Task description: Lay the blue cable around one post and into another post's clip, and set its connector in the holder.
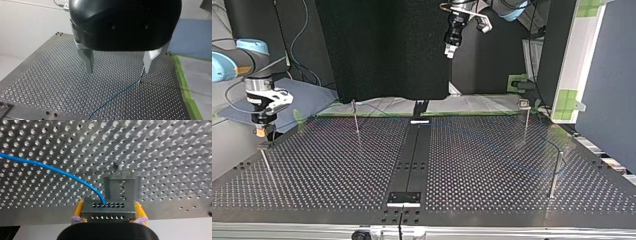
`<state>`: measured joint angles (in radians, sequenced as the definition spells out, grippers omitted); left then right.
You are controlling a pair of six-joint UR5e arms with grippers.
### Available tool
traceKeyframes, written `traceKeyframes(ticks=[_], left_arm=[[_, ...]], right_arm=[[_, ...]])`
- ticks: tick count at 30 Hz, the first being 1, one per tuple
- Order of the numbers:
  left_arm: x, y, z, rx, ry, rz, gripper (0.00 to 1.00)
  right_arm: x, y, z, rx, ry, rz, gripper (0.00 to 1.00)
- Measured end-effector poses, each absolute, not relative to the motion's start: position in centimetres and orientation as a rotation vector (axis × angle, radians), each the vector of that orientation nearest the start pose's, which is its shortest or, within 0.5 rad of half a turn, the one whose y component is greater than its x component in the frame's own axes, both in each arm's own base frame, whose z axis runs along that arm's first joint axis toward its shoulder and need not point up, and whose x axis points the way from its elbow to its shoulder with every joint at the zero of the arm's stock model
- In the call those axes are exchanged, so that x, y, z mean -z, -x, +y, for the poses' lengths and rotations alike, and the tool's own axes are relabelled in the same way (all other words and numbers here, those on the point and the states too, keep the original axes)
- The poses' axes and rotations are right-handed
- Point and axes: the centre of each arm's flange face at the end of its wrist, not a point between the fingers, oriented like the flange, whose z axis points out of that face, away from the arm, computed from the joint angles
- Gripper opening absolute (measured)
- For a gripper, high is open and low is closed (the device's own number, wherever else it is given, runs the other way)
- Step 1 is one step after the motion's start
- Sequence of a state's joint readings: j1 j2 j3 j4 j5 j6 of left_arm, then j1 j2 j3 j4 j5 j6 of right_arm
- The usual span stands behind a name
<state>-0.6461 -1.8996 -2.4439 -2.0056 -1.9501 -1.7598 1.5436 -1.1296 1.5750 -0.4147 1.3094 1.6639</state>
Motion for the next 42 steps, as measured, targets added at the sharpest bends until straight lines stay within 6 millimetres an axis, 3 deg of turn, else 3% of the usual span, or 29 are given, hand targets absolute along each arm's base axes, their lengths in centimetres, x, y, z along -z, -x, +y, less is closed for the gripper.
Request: traceKeyframes(ticks=[13, 42], left_arm=[[-9.3, -23.3, -29.5, 0.320, -0.077, 1.647, 1.00], [-9.3, -23.5, -29.6, 0.316, -0.076, 1.658, 1.00]], right_arm=[[-27.9, -13.4, -64.7, -1.498, -1.396, -1.136, 0.00], [-28.9, -12.5, -65.8, -1.559, -1.451, -1.087, 0.00]])
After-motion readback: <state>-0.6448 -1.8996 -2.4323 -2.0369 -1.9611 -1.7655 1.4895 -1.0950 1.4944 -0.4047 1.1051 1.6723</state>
